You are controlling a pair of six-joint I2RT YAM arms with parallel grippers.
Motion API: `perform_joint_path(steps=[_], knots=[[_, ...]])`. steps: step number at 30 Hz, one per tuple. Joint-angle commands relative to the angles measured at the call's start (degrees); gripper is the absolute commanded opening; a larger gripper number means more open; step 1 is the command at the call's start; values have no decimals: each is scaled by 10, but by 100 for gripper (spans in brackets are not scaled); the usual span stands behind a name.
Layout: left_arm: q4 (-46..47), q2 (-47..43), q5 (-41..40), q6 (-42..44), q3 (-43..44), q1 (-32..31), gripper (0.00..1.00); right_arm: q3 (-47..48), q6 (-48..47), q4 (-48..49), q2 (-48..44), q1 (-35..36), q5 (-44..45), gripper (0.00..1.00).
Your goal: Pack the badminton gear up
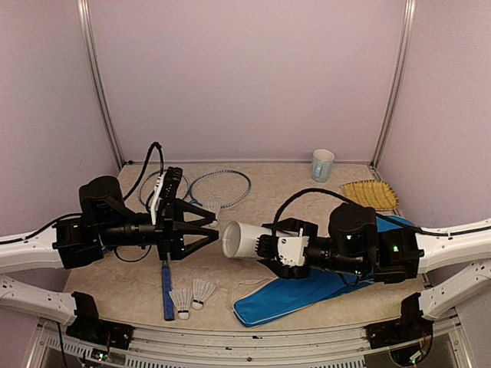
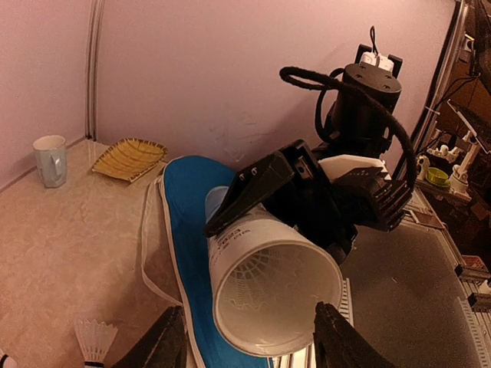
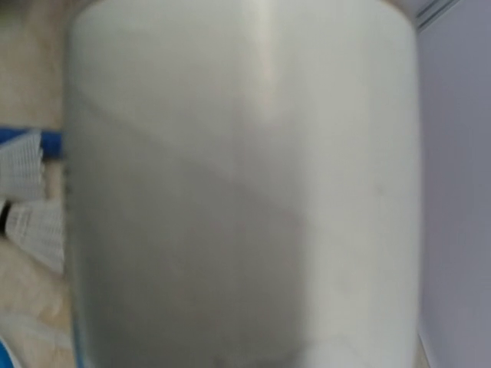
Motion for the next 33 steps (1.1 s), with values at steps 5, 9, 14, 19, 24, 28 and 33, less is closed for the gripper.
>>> perform_joint_path(steps=[5,9,14,19,24,28,33], knots=[[-30,35,-39,27,26,-12,37,15,-20,-4,-2,16,42,33],[-23,47,-54,26,26,-12,33,15,-24,-7,-5,18,35,32],[-13,66,-38,24,33,-12,26,14,-26,-5,-3,19,39,31],[-13,84,-36,26,42,-12,18,10,-23,-2,-8,19,42,30],[-11,84,-42,24,43,-10,0,-10,-13,0,-16,19,69,29],[-10,70,-52,18,34,1,0,-26,8,-10,-23,19,105,28],[26,25,-32,-18,3,48,0,-35,36,-32,-26,19,137,27]])
